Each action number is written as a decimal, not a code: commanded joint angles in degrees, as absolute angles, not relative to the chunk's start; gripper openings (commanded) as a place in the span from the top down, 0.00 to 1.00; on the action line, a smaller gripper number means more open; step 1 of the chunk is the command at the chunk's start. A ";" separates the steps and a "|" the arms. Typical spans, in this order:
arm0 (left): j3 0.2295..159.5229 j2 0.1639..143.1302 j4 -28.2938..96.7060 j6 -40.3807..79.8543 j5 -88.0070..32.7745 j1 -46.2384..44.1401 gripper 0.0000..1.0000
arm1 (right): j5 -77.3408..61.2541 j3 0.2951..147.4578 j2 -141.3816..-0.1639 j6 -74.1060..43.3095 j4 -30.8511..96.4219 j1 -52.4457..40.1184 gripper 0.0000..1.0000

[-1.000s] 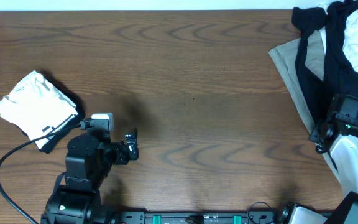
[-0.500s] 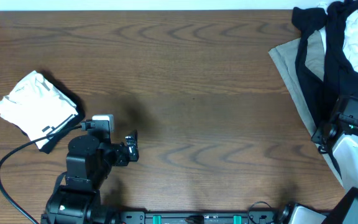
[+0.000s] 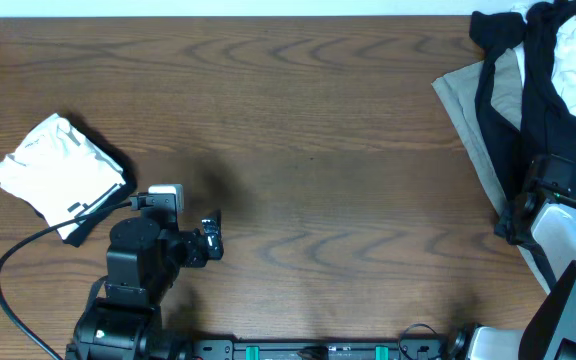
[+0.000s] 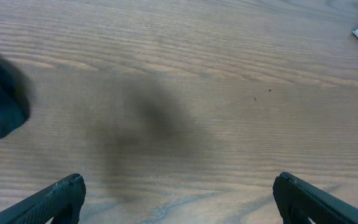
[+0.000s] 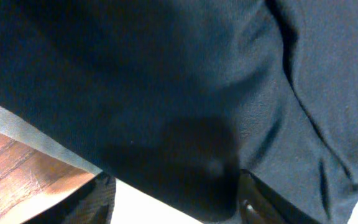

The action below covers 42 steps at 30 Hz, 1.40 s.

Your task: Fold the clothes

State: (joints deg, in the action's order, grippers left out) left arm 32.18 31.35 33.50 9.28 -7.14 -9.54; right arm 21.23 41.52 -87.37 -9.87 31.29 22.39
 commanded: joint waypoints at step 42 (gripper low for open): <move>33.45 31.35 33.82 10.22 -7.29 -9.52 0.02 | -6.85 65.78 -72.99 -10.48 45.28 -13.58 0.99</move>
State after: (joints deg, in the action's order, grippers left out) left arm 32.18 31.38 33.71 9.28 -7.14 -9.54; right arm -3.40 65.25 -72.38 -7.66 45.71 -6.94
